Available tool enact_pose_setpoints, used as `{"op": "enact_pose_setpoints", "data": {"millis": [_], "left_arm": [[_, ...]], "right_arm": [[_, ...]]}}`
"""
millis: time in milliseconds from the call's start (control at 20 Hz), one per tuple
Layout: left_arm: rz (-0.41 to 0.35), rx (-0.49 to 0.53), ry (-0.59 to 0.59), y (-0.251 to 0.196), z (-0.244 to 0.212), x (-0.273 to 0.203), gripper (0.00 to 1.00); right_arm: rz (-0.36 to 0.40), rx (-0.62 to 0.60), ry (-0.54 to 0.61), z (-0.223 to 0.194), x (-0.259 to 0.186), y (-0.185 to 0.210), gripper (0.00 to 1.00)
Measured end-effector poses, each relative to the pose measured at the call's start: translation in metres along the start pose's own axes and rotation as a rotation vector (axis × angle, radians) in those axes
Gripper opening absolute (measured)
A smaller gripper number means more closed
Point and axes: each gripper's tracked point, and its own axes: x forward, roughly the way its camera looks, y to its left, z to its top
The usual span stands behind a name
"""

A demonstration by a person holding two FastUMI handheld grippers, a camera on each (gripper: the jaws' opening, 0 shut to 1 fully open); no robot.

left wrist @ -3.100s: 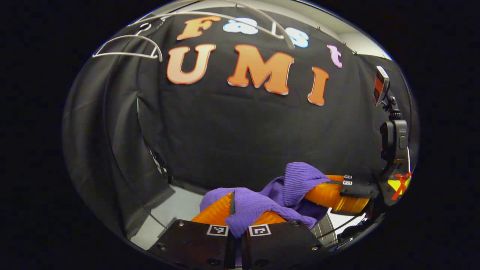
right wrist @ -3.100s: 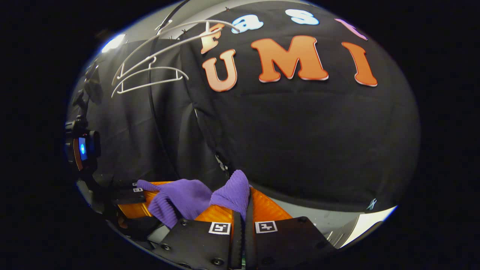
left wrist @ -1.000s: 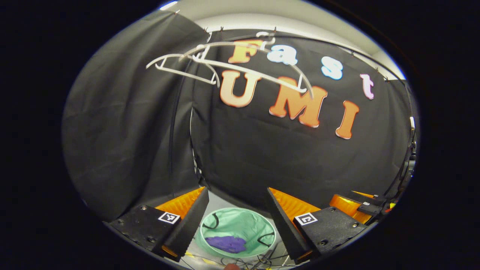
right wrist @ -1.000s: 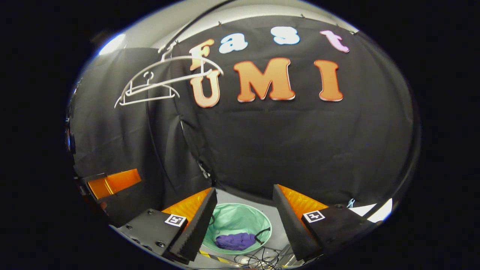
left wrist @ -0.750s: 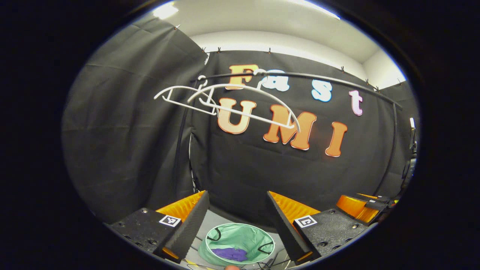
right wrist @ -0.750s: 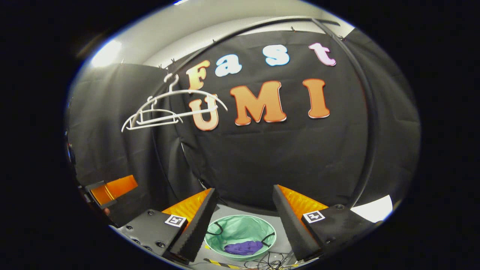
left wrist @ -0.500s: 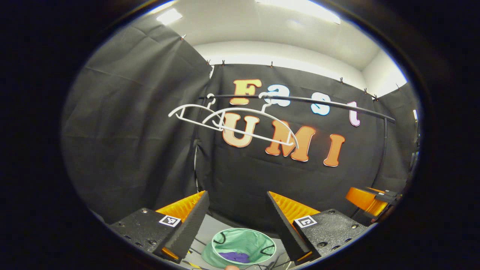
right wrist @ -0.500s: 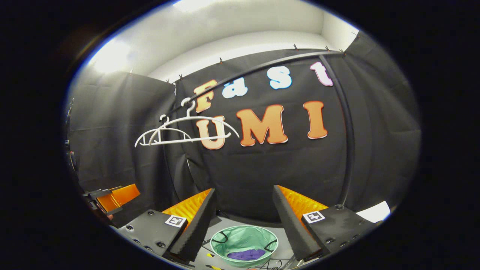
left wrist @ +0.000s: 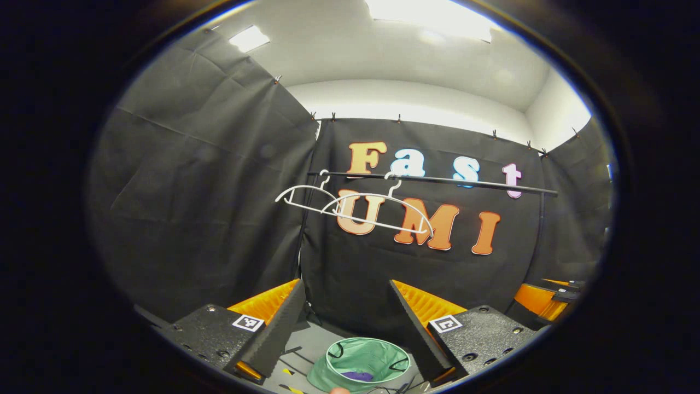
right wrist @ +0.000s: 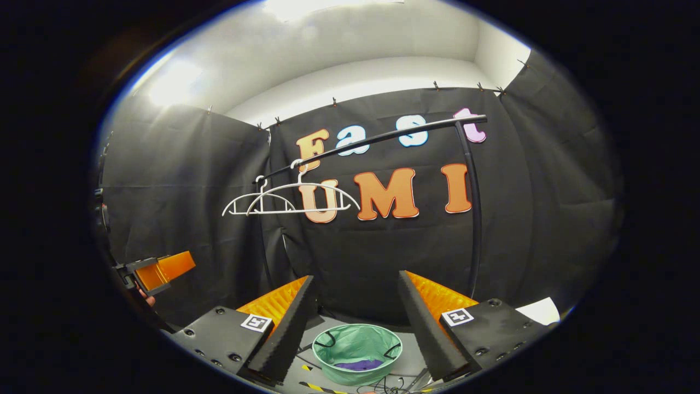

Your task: Grasp the clothes on the hanger with both hands and then place them into the laundry hamper below.

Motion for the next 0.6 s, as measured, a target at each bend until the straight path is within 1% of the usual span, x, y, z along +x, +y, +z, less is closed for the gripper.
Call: {"op": "enact_pose_setpoints", "data": {"millis": [50,100,150,300,350,400,450,500,600], "left_arm": [[-0.001,0.002,-0.005,0.001,0.001,-0.002,0.91],[-0.002,0.009,-0.01,0.0,0.001,-0.005,0.91],[-0.004,0.016,-0.013,-0.004,0.002,-0.009,0.91],[-0.018,0.015,-0.024,-0.007,0.007,-0.018,0.91],[-0.023,0.009,-0.023,-0.01,0.008,-0.019,0.95],[-0.027,0.003,-0.023,-0.012,0.007,-0.02,0.95],[-0.031,-0.001,-0.023,-0.014,0.007,-0.023,0.91],[-0.042,-0.003,-0.024,-0.017,0.006,-0.024,0.95],[-0.05,-0.003,-0.022,-0.02,0.003,-0.028,0.95]], "right_arm": [[0.0,-0.001,-0.012,0.004,-0.004,-0.001,0.94],[-0.001,0.001,-0.017,0.006,-0.005,-0.001,1.0],[0.001,0.003,-0.021,0.006,-0.006,-0.001,0.97],[-0.016,-0.008,-0.021,0.006,-0.008,-0.008,0.99],[-0.024,-0.016,-0.022,0.005,-0.008,-0.012,1.0],[-0.03,-0.021,-0.021,0.004,-0.008,-0.015,0.98],[-0.035,-0.023,-0.02,0.003,-0.01,-0.017,0.98],[-0.038,-0.023,-0.02,0.002,-0.012,-0.019,0.98],[-0.04,-0.026,-0.015,0.002,-0.017,-0.022,0.98]]}}
